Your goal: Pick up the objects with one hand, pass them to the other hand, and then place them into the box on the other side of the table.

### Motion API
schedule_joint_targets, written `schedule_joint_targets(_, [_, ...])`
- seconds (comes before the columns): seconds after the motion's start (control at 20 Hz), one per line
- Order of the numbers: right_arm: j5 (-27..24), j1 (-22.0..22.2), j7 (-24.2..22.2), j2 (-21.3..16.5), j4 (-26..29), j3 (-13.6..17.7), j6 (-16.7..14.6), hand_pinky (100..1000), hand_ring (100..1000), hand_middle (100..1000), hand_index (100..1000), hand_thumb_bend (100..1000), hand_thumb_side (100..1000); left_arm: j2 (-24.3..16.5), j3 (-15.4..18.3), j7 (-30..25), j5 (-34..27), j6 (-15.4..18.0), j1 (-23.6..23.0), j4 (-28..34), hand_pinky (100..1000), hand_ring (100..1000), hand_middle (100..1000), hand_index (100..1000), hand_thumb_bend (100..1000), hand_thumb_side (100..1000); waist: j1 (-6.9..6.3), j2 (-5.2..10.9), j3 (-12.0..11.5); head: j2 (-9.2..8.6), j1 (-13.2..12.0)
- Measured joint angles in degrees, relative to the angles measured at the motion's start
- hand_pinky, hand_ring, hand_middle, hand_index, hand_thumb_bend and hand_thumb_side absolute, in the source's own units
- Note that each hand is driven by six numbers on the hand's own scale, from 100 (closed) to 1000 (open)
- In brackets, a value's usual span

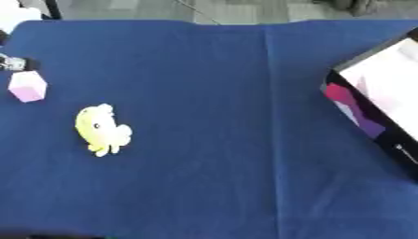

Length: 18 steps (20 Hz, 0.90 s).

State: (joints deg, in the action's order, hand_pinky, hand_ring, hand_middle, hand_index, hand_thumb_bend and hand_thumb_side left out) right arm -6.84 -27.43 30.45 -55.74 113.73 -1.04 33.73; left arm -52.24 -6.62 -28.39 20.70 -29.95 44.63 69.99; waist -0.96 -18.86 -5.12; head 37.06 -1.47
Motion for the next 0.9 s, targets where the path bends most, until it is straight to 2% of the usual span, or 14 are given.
schedule_joint_targets(0.4, [-1.82,0.21,1.01,-0.08,0.0,0.35,-1.01,724,827,801,839,198,194,1.65,0.47,5.29,1.09,-7.7,1.38,-5.37,968,920,826,882,704,537,0.02,-0.99,1.36,-0.93,-1.64])
schedule_joint_targets(0.9, [-6.55,1.67,3.44,-2.24,0.0,2.48,-3.44,700,816,791,830,183,199,2.84,1.37,9.01,1.07,-11.57,1.87,-11.04,962,923,824,880,700,534,0.05,-1.76,2.29,-0.93,-4.38])
